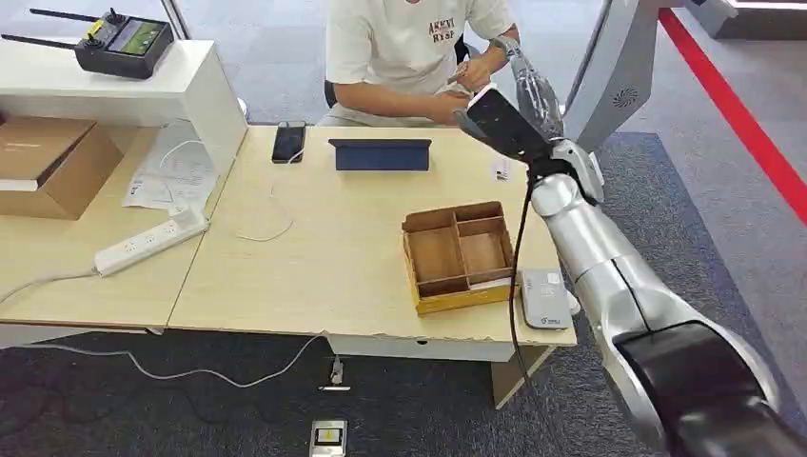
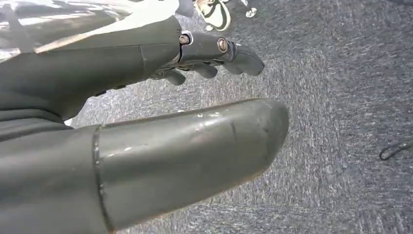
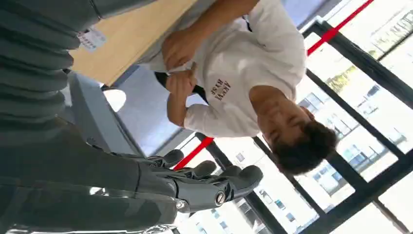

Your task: Pass the card to the sensor for recognition and then transmit it.

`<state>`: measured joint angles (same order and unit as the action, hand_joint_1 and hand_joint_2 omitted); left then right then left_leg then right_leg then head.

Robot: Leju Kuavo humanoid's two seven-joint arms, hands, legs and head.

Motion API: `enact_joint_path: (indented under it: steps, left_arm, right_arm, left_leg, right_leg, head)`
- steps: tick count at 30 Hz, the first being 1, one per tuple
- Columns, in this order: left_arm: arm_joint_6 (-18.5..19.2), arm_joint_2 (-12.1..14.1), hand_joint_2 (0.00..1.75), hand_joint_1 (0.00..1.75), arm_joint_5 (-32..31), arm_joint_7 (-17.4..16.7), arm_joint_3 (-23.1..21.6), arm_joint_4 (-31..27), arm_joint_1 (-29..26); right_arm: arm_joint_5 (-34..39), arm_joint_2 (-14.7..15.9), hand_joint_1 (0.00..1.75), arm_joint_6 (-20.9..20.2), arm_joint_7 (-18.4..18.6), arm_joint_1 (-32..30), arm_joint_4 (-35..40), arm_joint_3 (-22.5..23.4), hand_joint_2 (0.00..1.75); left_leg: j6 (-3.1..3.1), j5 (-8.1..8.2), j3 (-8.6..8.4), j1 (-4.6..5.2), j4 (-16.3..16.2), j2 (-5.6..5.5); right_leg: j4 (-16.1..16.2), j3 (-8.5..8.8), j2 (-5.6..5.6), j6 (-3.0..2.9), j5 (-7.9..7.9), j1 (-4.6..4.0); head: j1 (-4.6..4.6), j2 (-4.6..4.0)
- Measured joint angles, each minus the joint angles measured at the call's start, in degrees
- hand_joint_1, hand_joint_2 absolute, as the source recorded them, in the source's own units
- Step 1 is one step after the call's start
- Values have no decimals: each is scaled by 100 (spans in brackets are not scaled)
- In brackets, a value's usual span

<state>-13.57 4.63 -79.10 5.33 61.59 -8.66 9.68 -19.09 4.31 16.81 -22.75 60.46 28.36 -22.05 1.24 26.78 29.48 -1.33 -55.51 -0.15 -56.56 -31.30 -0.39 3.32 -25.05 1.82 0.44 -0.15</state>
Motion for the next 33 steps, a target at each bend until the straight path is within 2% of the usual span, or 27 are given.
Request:
enact_joint_path:
  steps: [3, 7, 11, 14, 18, 26, 31, 33]
  left_arm:
    - [-33, -17, 0, 0, 46, -41, 2, 2, -27]
    - [-85, -28, 0, 0, 96, -116, 7, 2, -65]
    - [-90, -39, 0, 0, 151, -168, 11, 2, -70]
    - [-90, -41, 0, 0, 153, -194, 18, 2, -66]
    - [-92, -55, 0, 0, 173, -212, 61, 2, -59]
    - [-175, -103, 0, 0, 245, -302, 144, 2, -30]
    - [-232, -138, 0, 0, 304, -394, 203, 2, 7]
    - [-282, -151, 0, 0, 347, -417, 243, 2, 9]
  right_arm:
    - [632, 371, 0, 388, 338, -309, 892, 286, 175]
    - [757, 891, 0, 1114, 610, -1010, 2085, 827, 175]
    - [1041, 1350, 0, 1660, 529, -1679, 2901, 1553, 175]
    - [1406, 1639, 0, 2004, 285, -2057, 3212, 2073, 175]
    - [2056, 1993, 0, 2256, -269, -2395, 3181, 2756, 175]
    - [2211, 2526, 0, 2308, -1099, -2593, 2393, 3883, 175]
    - [1635, 2745, 0, 2314, -1386, -2582, 1555, 4579, 175]
    - [1128, 2795, 0, 2319, -1502, -2585, 1241, 4906, 175]
  left_leg:
    - [-2, 2, 0, -2, -6, -9]
    - [-5, 14, -3, -1, -8, -4]
    - [-8, 17, 1, 0, -9, -6]
    - [-4, 20, -2, 0, -9, -4]
    - [-5, 21, 0, 0, -8, -1]
    - [-5, 22, 0, 0, -8, 3]
    - [-5, 22, 1, 1, -8, 1]
    - [-6, 23, 0, 1, -7, 6]
  right_leg:
    - [5, 14, -12, 2, -2, -2]
    - [15, 16, -4, 4, 0, -1]
    - [20, 18, -4, 5, 0, 0]
    - [22, 16, -3, 5, 0, 0]
    - [22, 15, -2, 5, 0, 0]
    - [21, 12, 2, 5, 0, 0]
    - [22, 11, 2, 7, -2, 1]
    - [22, 8, 4, 7, -2, 1]
  head:
    - [4, 0]
    - [9, 0]
    - [7, 0]
    - [4, 0]
    - [2, 0]
    - [2, 0]
    - [4, 0]
    - [0, 0]
